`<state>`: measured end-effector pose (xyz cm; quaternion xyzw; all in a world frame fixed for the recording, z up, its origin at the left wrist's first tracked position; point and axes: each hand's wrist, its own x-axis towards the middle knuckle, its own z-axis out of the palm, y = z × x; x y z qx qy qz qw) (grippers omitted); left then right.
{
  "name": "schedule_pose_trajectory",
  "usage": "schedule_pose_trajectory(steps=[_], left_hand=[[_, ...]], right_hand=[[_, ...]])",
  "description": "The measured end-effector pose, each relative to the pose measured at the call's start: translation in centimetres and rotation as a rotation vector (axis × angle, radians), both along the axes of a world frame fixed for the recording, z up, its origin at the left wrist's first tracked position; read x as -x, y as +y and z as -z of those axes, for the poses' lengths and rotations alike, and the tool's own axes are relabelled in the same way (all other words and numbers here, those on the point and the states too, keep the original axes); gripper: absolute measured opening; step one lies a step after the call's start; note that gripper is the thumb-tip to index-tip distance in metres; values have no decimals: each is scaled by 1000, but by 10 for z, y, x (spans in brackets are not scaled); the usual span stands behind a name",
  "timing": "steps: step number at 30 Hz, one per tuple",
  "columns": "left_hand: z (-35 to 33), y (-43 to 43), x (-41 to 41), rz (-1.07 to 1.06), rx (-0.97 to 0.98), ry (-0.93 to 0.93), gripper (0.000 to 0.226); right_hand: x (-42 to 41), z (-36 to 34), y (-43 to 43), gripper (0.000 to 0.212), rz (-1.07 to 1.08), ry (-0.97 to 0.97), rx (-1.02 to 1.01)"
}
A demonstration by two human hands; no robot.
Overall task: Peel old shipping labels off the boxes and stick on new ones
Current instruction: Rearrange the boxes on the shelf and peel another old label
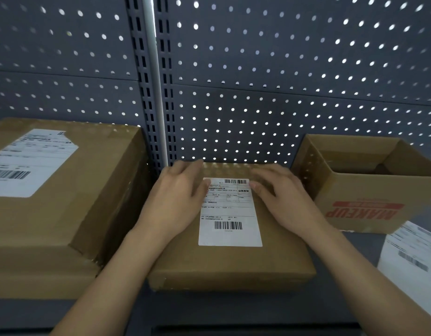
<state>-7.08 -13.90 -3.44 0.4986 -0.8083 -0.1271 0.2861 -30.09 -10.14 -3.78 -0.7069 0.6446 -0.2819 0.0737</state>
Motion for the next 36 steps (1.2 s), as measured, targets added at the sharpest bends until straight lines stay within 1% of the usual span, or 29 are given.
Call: schedule_pose_trajectory(steps=[2,3,5,7,9,11,17,22,24,27,30,33,36], left_hand=[[5,13,-1,99,73,-64,49],[8,18,0,138,54,-108,52],[13,21,7,165,-42,-220,56],[18,22,15,133,-145,-365,57],[18,22,19,111,-192,-448,58],[20,23,19,99,-199,-463,58],[23,23,17,106,-205,-475,58],[15,18,13,99,-183,-334,56],[12,11,14,111,-153,-296,54],[12,2,19,130,-175,-342,55],[18,-2,22,137,-215,-402,57],[22,-3,20,140,-212,-439,58],[26,-4,19,137,-197,-464,58]], right_hand=[[-10,-1,14,41,-100,118,60],[-16,0,18,45,-136,171,51],[-30,3,22,52,-134,298,-50],[-36,8,20,55,-113,420,-170],[-37,8,20,56,-122,457,-271],[-35,7,19,57,-134,466,-322],[-34,9,20,58,-135,471,-359],[-33,-1,20,55,-121,367,-317],[-31,-6,17,54,-116,399,-282],[-32,-5,4,54,-151,502,-272],[-33,1,-5,55,-205,500,-323],[-29,6,-6,56,-225,477,-344],[-28,10,-5,56,-221,492,-341]])
